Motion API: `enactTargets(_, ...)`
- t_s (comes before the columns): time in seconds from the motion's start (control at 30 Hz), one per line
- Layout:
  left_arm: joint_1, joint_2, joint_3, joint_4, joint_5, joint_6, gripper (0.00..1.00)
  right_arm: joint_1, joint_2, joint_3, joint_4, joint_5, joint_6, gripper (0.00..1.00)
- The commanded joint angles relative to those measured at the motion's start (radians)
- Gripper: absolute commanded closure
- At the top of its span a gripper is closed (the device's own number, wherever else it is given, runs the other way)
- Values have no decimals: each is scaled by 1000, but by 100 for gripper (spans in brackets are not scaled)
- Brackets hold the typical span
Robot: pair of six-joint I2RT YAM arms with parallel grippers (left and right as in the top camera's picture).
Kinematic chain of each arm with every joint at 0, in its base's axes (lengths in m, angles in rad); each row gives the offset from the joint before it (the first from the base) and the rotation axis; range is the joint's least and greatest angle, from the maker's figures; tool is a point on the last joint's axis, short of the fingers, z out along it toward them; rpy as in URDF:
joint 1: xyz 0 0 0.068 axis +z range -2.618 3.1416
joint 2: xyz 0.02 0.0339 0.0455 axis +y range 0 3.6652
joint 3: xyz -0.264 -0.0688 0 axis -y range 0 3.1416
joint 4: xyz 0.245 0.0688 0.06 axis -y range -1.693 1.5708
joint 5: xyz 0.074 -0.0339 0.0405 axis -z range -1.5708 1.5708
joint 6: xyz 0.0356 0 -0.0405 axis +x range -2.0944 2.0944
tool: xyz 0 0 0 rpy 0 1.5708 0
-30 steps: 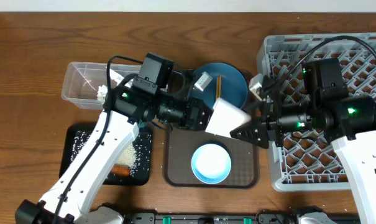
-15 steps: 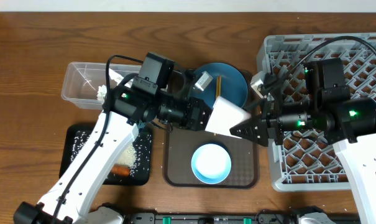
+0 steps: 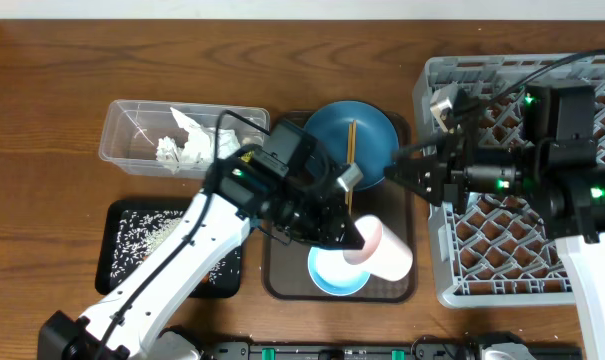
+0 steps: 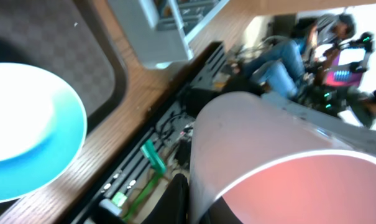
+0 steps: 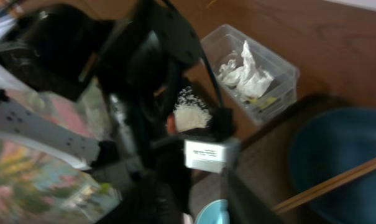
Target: Sort waste into correct bins and load items into the dishwasher rack
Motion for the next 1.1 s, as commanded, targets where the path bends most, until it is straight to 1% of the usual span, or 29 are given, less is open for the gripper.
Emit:
enactTargets(0.0, 19, -9, 7, 24, -18, 13, 92, -4, -9, 14, -18, 13, 26, 62)
enactTargets(0.03, 24, -9, 7, 35, 1, 9, 94, -4, -9, 14, -27, 28, 26, 52)
enactTargets(0.07, 34, -9, 7, 49, 27, 6, 94, -4, -9, 14, -39, 54, 26, 46)
enactTargets(0.1, 47, -10, 7, 62, 55, 6, 94, -4, -9, 14, -50, 79, 26, 43)
enactTargets(0.17, 80, -12, 8, 89, 106, 2, 94, -4, -9, 14, -77, 122, 26, 40)
enactTargets(0.23, 119, -12, 8, 107, 140, -11, 94, -4, -9, 14, -112, 128, -8, 37)
enactTargets(0.33, 183, -12, 8, 125, 184, -32, 94, -4, -9, 14, -171, 128, -72, 28)
enactTargets(0.43, 249, -12, 8, 132, 298, -32, 94, -4, -9, 14, -217, 128, -133, 21)
enactTargets(0.53, 295, -12, 8, 132, 409, -32, 94, -3, -9, 13, -234, 119, -155, 15)
enactTargets(0.6, 309, -12, 8, 135, 482, -32, 94, -2, -8, 13, -249, 98, -188, 13)
enactTargets(0.73, 311, -12, 8, 158, 578, -32, 94, -1, -8, 13, -277, 35, -264, 9)
enactTargets(0.9, 308, -12, 8, 158, 587, -50, 94, 8, -8, 13, -278, 14, -278, 8)
enactTargets(1.07, 306, -12, 8, 162, 587, -50, 94, 56, -7, 13, -276, -89, -336, 8)
